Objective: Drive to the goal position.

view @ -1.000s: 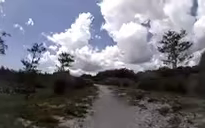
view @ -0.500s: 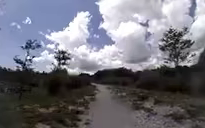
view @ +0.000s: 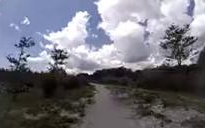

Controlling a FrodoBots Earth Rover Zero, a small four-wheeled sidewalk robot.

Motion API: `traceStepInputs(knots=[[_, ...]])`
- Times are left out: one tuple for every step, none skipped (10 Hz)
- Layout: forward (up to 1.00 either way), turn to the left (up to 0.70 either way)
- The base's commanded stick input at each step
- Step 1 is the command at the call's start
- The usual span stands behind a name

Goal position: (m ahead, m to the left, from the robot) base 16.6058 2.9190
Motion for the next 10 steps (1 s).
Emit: traceStepInputs(knots=[[0.70,0.00],[0.70,0.00],[0.70,0.00],[0.70,0.00],[0.70,0.00],[0.70,0.00],[0.70,0.00],[0.70,0.00],[0.70,0.00],[0.70,0.00]])
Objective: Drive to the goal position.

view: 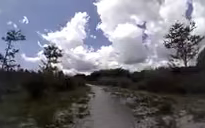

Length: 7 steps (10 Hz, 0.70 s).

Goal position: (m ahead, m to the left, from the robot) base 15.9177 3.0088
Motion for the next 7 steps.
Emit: traceStepInputs(knots=[[0.70,0.00],[0.70,0.00],[0.70,0.00],[0.70,0.00],[0.70,0.00],[0.70,0.00],[0.70,0.00]])
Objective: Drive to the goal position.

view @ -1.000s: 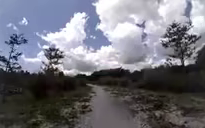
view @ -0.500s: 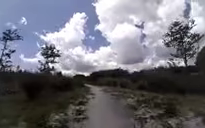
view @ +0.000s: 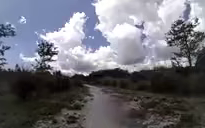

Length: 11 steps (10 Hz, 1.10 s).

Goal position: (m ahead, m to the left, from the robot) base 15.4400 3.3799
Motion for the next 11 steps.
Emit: traceStepInputs(knots=[[0.70,0.00],[0.70,0.00],[0.70,0.00],[0.70,0.00],[0.70,0.00],[0.70,0.00],[0.70,0.00],[0.70,0.00],[0.70,0.00],[0.70,0.00],[0.70,0.00]])
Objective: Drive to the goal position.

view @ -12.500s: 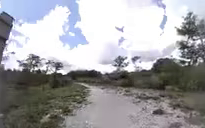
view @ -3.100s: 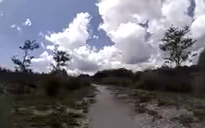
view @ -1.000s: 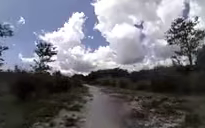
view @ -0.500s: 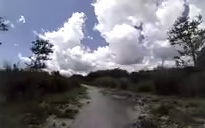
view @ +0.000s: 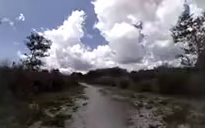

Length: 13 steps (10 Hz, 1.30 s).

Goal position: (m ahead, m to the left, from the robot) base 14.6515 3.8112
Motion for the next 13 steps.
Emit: traceStepInputs(knots=[[0.70,0.00],[0.70,0.00],[0.70,0.00],[0.70,0.00],[0.70,0.00],[0.70,0.00],[0.70,0.00],[0.70,0.00],[0.70,0.00],[0.70,0.00],[0.70,0.00],[0.70,0.00],[0.70,0.00]])
